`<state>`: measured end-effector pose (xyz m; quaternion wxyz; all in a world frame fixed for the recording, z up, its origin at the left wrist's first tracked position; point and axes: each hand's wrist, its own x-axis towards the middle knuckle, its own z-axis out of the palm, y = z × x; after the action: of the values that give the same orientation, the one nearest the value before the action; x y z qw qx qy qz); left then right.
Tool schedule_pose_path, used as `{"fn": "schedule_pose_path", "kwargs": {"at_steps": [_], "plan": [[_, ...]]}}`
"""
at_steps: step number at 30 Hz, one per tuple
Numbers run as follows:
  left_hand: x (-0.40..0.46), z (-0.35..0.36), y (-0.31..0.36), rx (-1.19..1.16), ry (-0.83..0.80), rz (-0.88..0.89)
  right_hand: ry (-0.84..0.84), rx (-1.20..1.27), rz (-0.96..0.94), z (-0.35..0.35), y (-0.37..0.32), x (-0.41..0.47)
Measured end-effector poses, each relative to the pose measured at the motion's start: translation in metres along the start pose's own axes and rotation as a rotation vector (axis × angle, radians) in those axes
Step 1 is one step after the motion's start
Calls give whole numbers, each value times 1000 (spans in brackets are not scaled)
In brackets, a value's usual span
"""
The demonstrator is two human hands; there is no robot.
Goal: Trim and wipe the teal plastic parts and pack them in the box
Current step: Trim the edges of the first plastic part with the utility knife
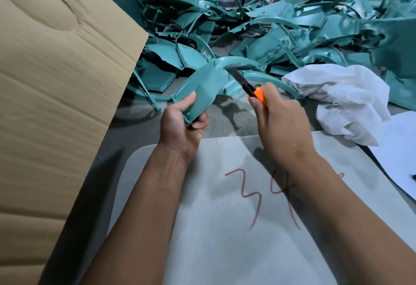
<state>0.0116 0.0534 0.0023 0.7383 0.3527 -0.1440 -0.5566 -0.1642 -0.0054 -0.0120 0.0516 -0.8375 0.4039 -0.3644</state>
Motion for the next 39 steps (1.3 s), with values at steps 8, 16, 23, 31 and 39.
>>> {"fn": "schedule_pose_path", "kwargs": {"at_steps": [8,16,23,31,39], "plan": [[-2,-2,1,-49,-130,-22,-17,29,-110,6,0,-2],[-4,-13,14,64,-284,-111,109,310,-32,-15,24,1],[-1,-8,5,-42,-183,-210,35,377,-154,-11,12,1],[1,-7,3,-137,-213,-184,109,372,-110,-12,16,0],[-3,-5,7,-158,-214,-181,165,249,33,-8,24,3]]}}
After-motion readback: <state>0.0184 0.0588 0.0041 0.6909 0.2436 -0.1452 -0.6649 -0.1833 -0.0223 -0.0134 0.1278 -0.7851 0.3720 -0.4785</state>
